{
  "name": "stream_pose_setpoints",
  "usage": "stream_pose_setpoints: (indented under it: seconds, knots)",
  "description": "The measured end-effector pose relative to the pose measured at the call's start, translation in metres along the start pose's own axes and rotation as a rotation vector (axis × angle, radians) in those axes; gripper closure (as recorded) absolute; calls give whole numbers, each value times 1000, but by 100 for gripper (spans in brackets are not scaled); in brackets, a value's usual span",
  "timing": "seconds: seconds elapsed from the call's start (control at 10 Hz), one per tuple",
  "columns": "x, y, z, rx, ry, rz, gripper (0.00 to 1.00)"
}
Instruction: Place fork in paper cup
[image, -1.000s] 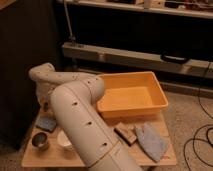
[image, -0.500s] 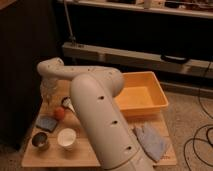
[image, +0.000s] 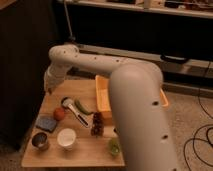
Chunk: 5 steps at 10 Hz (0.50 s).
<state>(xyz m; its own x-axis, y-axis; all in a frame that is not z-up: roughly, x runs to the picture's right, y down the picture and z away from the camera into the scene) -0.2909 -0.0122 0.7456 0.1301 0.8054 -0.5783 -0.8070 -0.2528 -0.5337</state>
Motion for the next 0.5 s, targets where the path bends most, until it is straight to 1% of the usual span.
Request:
stream_pose_setpoints:
  seconds: [0.1, 0.2, 0.4, 0.5]
  knots:
    - [17, -5, -26, -63, 11, -37, 100]
    - [30, -9, -41, -99, 19, -66, 100]
    - [61, -16, -78, -172, 29, -146, 100]
    - [79, -23, -93, -205, 57, -174, 100]
